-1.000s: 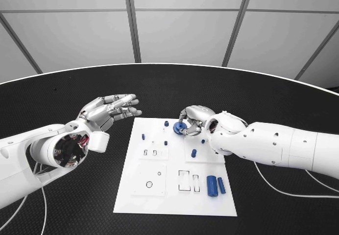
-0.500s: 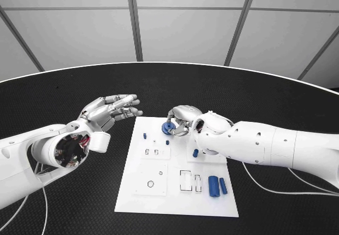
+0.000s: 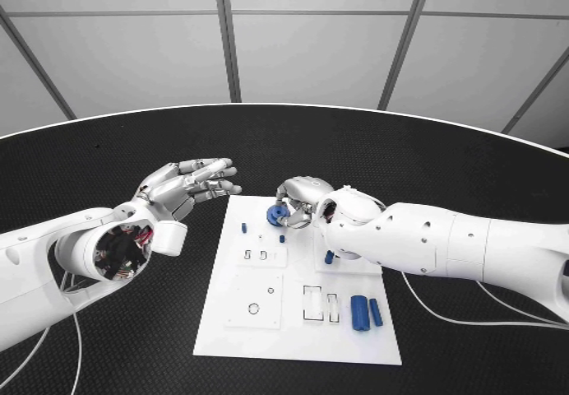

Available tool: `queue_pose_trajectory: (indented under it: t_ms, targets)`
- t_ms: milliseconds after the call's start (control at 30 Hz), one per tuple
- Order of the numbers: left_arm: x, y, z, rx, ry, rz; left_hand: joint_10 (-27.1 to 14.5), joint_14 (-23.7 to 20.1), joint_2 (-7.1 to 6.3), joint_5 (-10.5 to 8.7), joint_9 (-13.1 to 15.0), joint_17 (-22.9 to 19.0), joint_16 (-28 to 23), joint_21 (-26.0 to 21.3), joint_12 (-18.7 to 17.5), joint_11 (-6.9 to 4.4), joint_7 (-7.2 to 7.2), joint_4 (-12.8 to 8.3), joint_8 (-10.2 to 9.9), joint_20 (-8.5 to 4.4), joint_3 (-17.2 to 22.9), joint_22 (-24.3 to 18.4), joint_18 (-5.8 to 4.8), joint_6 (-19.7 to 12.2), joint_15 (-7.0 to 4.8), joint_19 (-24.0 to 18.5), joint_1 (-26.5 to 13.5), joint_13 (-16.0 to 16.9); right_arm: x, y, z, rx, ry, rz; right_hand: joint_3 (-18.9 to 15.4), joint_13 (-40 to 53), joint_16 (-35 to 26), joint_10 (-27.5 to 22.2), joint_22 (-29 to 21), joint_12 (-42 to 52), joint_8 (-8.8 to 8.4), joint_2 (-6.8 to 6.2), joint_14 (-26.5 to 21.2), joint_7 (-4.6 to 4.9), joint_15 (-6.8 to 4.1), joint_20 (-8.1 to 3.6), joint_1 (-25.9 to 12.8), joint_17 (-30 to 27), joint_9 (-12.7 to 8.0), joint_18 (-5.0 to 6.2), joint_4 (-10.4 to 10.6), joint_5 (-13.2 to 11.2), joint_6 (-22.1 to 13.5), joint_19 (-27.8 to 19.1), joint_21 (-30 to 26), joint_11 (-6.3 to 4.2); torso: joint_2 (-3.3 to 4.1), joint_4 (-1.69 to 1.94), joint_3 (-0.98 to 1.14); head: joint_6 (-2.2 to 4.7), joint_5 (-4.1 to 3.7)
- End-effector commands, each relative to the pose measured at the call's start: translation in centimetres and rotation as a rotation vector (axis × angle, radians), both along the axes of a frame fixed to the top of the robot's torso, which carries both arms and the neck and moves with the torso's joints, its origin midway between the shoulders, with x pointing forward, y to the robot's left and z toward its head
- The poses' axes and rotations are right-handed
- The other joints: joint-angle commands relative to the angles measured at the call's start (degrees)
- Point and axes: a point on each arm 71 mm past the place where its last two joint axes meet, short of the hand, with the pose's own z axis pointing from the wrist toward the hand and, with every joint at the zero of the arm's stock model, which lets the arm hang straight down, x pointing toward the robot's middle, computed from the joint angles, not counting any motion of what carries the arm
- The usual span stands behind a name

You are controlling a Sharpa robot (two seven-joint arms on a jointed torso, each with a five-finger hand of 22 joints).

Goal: Assemble the parts on the task board

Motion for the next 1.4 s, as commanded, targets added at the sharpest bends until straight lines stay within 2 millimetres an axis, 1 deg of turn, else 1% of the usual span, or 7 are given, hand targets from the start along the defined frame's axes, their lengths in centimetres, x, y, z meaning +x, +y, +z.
queue_pose_trajectory:
  t_ms: [33,533,567,700,833,1067,1400]
  targets:
    - [-0.01,-0.03,0.0,0.0,0.0,-0.001,-0.45,-0.47,0.17,0.07,0.07,0.07,0.21,0.2,-0.27,-0.03,0.14,0.11,-0.32,0.12,0.26,0.06,0.62,-0.38,-0.01,-0.47,-0.61,0.06,0.08,0.09,-0.08,-0.008,0.008,-0.001,0.34,14.98,0.17,5.87,15.09,0.26,0.08,0.29,5.39,-0.57,-0.46,-0.41,-0.34,12.05,0.1,-0.41,0.12,0.32,1.06,5.95,0.15,-0.48,0.0,0.07,0.01,-0.11,0.03]
    - [-0.02,0.03,-0.01,0.001,0.002,-0.001,-0.45,-0.47,0.17,0.07,0.07,0.07,0.21,0.2,-0.27,-0.03,0.14,0.11,-0.32,0.12,0.26,0.06,0.62,-0.38,-0.01,-0.47,-0.61,0.06,0.35,-0.17,-0.35,-0.033,0.033,-0.015,0.26,14.77,0.15,5.68,15.09,0.07,-0.4,0.05,5.37,-0.43,-0.38,-0.37,-0.84,11.98,-0.11,-0.41,0.19,0.34,0.88,5.95,0.15,-0.37,-0.05,0.0,0.0,-0.39,0.21]
    - [-0.02,0.03,-0.01,0.001,0.002,-0.001,-0.45,-0.47,0.17,0.07,0.07,0.07,0.21,0.2,-0.27,-0.03,0.14,0.11,-0.32,0.12,0.26,0.06,0.62,-0.38,-0.01,-0.47,-0.61,0.06,0.37,-0.19,-0.34,-0.032,0.032,-0.016,0.24,14.59,0.12,5.53,15.09,-0.09,-0.69,-0.06,5.35,-0.32,-0.32,-0.34,-1.04,11.91,-0.23,-0.41,0.22,0.33,0.64,5.95,0.15,-0.28,-0.07,0.02,0.0,-0.37,0.19]
    - [-0.02,0.03,-0.01,0.001,0.002,-0.001,-0.45,-0.47,0.17,0.07,0.07,0.07,0.21,0.2,-0.27,-0.03,0.14,0.11,-0.32,0.12,0.26,0.06,0.62,-0.38,-0.01,-0.47,-0.61,0.06,0.41,-0.15,-0.33,-0.032,0.03,-0.013,-0.33,13.98,0.12,4.97,15.09,-0.67,-4.85,-1.07,5.35,1.19,0.85,0.6,-2.27,11.9,-1.83,-0.41,0.24,-2.24,-3.81,5.95,0.15,1.09,-0.09,-0.03,0.02,-0.41,0.2]
    - [-0.02,0.03,-0.02,0.001,0.003,-0.001,-0.45,-0.47,0.17,0.07,0.07,0.07,0.21,0.2,-0.27,-0.03,0.14,0.11,-0.32,0.12,0.26,0.06,0.62,-0.38,-0.01,-0.47,-0.61,0.06,0.42,-0.08,-0.4,-0.038,0.037,-0.009,-1.34,13.69,0.12,4.69,15.09,-0.94,-6.56,-1.75,5.34,1.28,1.09,0.97,-3.02,11.89,-2.51,-0.41,0.45,-2.91,-5.67,5.95,0.15,1.25,-0.06,-0.02,0.03,-0.4,0.15]
    - [-0.02,0.06,-0.02,0.002,0.003,0.0,-0.45,-0.47,0.17,0.07,0.07,0.07,0.21,0.2,-0.27,-0.03,0.14,0.11,-0.32,0.12,0.26,0.06,0.62,-0.38,-0.01,-0.47,-0.61,0.06,0.46,-0.15,-0.48,-0.046,0.045,-0.008,-2.38,13.58,0.12,4.58,15.09,-1.05,-7.03,-2.17,5.32,1.36,1.22,1.12,-3.88,11.86,-2.7,-0.41,0.99,-3.3,-5.81,5.95,0.15,1.33,-0.01,-0.03,-0.01,-0.48,0.28]
    - [0.0,0.08,-0.03,0.003,0.004,0.001,-0.46,-0.56,0.07,0.07,0.14,0.13,0.31,0.32,-0.27,-0.02,0.14,-0.1,-0.31,0.15,0.56,0.08,0.62,-0.4,0.0,-0.56,-0.88,0.07,0.39,-0.14,-0.68,-0.064,0.066,0.003,-3.29,13.86,0.14,4.84,15.09,-0.78,-6.65,-1.93,5.34,1.23,1.14,1.12,-4.8,11.92,-2.57,-0.41,1.88,-3.1,-4.19,5.95,0.15,1.27,-0.04,-0.03,0.0,-0.57,0.22]
